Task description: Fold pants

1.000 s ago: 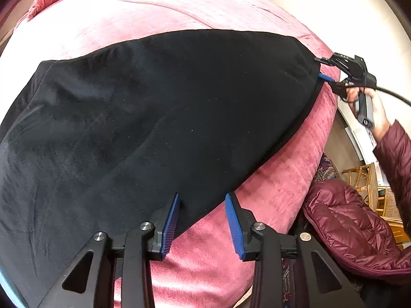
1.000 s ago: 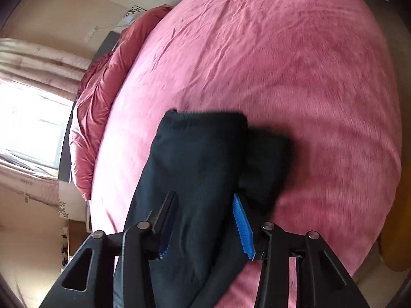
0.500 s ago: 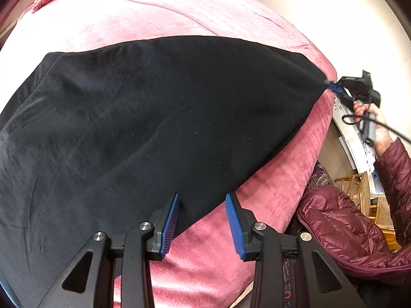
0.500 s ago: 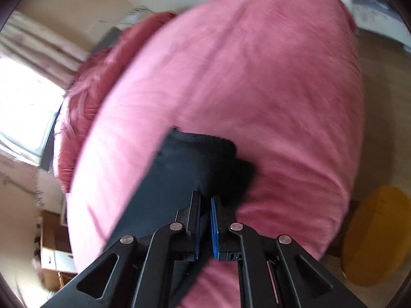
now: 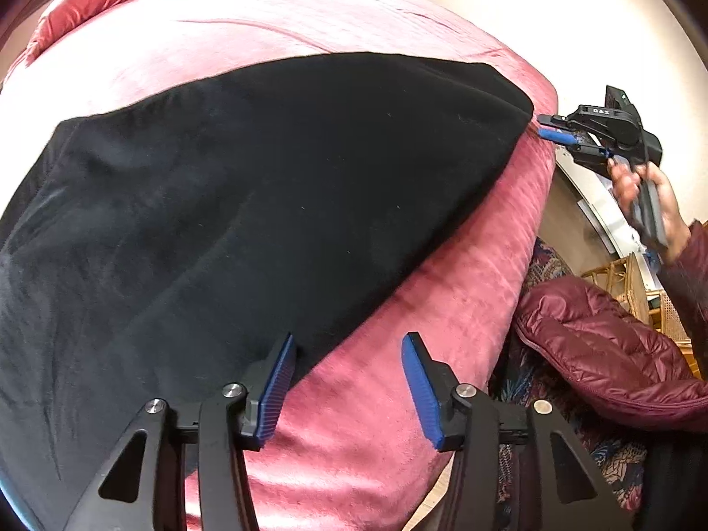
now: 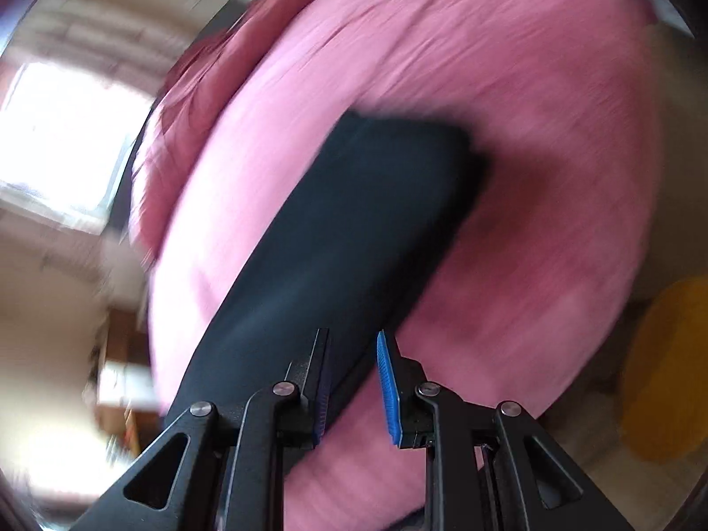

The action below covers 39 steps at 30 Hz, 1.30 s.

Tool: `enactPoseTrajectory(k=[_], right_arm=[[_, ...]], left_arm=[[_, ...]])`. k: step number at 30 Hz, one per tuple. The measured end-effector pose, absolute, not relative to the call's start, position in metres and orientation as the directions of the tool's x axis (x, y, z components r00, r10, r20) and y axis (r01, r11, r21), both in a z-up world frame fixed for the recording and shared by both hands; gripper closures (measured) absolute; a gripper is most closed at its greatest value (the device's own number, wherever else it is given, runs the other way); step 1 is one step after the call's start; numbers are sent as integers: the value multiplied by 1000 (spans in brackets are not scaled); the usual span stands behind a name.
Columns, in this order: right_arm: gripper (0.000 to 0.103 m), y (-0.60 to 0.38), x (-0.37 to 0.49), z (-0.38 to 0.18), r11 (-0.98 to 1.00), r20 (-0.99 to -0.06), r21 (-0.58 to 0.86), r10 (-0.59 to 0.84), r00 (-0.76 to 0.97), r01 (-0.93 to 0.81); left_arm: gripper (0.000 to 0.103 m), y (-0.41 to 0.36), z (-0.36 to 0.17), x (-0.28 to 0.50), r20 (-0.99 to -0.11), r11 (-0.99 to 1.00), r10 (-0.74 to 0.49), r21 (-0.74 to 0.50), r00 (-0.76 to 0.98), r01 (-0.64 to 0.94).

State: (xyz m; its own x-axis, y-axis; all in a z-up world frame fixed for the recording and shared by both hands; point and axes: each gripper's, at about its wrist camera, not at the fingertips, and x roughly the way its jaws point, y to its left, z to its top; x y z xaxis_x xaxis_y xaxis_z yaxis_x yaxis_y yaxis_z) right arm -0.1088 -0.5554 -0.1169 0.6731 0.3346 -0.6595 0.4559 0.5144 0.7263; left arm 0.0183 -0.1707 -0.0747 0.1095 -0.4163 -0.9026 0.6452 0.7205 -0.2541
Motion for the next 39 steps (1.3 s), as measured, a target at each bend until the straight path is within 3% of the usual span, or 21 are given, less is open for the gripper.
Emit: enactPoseTrajectory(k=[4, 9, 10, 11, 14, 17, 22, 28, 32, 34, 39], right_arm=[[80, -493, -95, -131, 501, -620, 775, 483, 618, 386], [80, -450, -77, -151, 479, -622, 781, 537, 570, 401], [80, -447, -74, -153, 476, -623, 780, 536, 569, 405], [80, -447, -72, -155, 480, -631, 774, 529, 568, 413], [92, -444, -66, -156, 507, -656, 751, 492, 573, 424], [95, -438, -62, -141, 579, -690, 710, 459, 560, 401], [95, -438, -75, -121, 634, -697, 689, 445, 562, 352], [95, -434, -75, -153, 640, -751, 645, 430, 500, 417], [88, -435, -70, -145, 658, -750, 646, 452, 483, 386], [81, -434, -70, -135, 702, -769, 617, 443, 460, 356], [81, -402, -64, -95, 834, -801, 521, 404, 442, 181]], left_arm=[[52, -173, -81, 19, -904, 729, -414, -255, 112, 635], [54, -167, -86, 29, -890, 746, -446, -307, 100, 591], [57, -165, -86, 31, -888, 748, -448, -310, 103, 588], [67, -164, -87, 32, -889, 754, -444, -304, 110, 582], [87, -158, -88, 37, -889, 768, -439, -296, 129, 568], [100, -150, -87, 38, -885, 775, -443, -298, 142, 557], [102, -135, -86, 31, -882, 762, -454, -311, 126, 568], [101, -124, -91, 34, -867, 782, -485, -369, 116, 503], [84, -93, -77, 41, -812, 798, -554, -456, 184, 393], [80, -73, -71, 45, -791, 813, -564, -484, 236, 323], [78, -17, -61, 46, -788, 864, -499, -481, 361, 146]])
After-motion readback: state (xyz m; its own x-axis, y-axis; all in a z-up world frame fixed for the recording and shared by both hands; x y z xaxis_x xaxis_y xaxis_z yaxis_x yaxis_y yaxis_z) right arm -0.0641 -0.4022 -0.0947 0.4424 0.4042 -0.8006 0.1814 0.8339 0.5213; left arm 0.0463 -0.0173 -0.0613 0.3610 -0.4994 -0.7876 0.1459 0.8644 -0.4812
